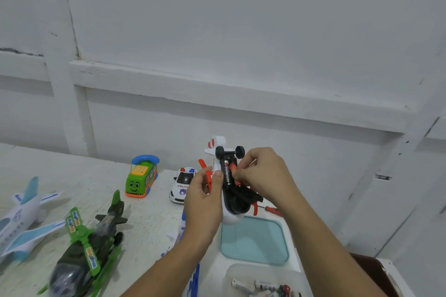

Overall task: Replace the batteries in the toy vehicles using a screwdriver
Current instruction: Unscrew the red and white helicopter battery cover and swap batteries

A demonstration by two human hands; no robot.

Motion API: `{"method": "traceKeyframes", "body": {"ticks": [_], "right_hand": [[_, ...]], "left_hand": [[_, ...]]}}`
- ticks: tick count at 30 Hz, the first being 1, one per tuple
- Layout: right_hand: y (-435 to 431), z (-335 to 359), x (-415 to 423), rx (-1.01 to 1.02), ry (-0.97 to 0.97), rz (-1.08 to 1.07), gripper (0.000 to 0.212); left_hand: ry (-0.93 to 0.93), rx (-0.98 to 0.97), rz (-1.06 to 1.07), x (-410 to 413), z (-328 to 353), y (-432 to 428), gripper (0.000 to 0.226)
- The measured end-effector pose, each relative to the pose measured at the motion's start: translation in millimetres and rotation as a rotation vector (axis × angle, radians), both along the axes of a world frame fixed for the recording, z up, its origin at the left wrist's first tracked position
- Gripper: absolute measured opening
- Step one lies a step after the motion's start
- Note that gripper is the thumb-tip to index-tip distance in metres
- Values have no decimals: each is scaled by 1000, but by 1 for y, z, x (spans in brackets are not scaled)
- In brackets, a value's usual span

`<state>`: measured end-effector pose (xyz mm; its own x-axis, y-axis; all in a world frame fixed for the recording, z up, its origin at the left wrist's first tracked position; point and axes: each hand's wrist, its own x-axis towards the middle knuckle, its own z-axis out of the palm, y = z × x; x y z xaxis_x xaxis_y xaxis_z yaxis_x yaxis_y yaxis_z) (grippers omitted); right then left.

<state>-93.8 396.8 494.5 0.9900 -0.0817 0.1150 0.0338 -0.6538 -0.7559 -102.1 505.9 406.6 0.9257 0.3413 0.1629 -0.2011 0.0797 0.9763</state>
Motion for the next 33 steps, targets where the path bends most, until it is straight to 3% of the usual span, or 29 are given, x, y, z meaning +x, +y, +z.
{"method": "traceKeyframes", "body": {"ticks": [9, 16, 20, 22, 24, 26, 33], "right_hand": [[-10, -6, 8, 113, 131, 19, 23], [-23, -7, 6, 181, 103, 102, 27], [-37, -13, 0, 472, 68, 242, 13], [-48, -19, -5, 567, 38, 392, 25], [-56, -25, -11, 567, 30, 537, 37], [-57, -29, -15, 488, 20, 597, 35], [-51, -27, -13, 452, -131, 511, 33]], "left_hand": [[12, -34, -15, -4, 0, -6, 11], [45, -46, -31, -1, -1, -9, 17], [48, -71, -18, 2, 3, -8, 18], [59, -106, -14, 4, 3, -7, 22], [61, -122, -12, 4, 3, -8, 23], [62, -105, -6, 5, 1, -9, 25], [96, -71, -13, 4, -2, -18, 23]]}}
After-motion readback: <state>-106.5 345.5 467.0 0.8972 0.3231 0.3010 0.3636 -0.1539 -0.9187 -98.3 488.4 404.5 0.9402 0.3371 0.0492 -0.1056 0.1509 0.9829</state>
